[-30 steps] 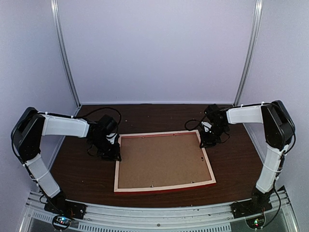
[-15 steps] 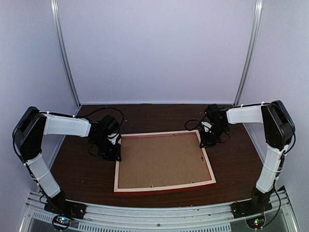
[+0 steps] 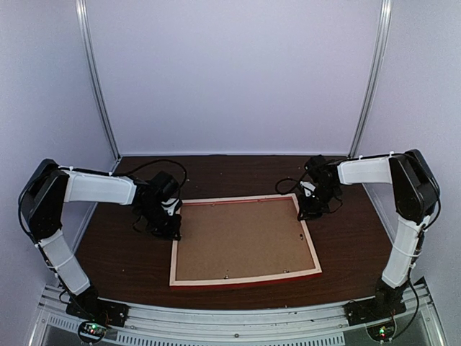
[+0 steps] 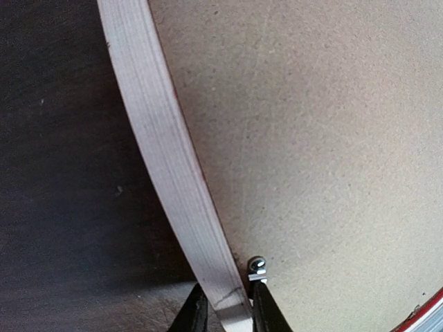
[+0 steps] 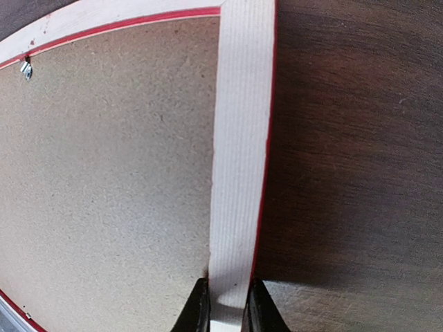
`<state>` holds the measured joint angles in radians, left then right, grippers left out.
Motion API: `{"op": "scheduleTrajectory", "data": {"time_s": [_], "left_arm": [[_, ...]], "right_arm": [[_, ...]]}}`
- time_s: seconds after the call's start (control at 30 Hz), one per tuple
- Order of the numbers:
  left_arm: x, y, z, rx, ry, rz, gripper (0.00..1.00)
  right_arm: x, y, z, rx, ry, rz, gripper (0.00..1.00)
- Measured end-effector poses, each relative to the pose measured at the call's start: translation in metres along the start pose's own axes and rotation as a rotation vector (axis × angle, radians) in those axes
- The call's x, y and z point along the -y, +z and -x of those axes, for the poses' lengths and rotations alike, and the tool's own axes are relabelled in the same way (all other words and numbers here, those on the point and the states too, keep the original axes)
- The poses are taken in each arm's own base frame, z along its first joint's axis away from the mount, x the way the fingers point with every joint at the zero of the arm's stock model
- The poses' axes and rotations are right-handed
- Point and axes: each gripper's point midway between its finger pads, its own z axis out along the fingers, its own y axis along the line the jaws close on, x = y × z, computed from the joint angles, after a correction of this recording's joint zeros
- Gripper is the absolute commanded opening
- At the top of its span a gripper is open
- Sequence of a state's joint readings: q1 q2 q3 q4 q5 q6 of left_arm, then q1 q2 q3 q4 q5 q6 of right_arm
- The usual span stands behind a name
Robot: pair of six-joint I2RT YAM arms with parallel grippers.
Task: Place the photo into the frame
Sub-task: Press the fastener onto the backboard.
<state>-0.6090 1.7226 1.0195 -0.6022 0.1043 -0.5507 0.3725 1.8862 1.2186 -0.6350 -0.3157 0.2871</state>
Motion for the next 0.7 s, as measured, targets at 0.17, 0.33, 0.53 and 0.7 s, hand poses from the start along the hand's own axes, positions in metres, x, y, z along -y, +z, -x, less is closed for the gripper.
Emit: {"op": "scheduleTrajectory", "data": {"time_s": [0.17,0.33,0.53,0.7], "left_arm": [[-0.0006,-0.0007,0.0018,0.009,-0.007,0.004,0.27],[0.0053,-0.0008,0.0030,0.009,-0.003,-0.030,0.38],[0.0080,-0.0011,0.0047,0.013,-0.004,-0.048,0.40],[0.0075,-0.0010,0.0046,0.012,-0.004,-0.048,0.38]], "right_arm": [[-0.0012,0.0006,0.0009,0.001,0.000,0.006,0.08],[-0.0012,0.0006,0.0009,0.001,0.000,0.006,0.08],[-0.0013,0.0006,0.0010,0.002,-0.001,0.007,0.08],[-0.0014,0.0006,0.0011,0.002,-0.001,0.007,0.08]]}}
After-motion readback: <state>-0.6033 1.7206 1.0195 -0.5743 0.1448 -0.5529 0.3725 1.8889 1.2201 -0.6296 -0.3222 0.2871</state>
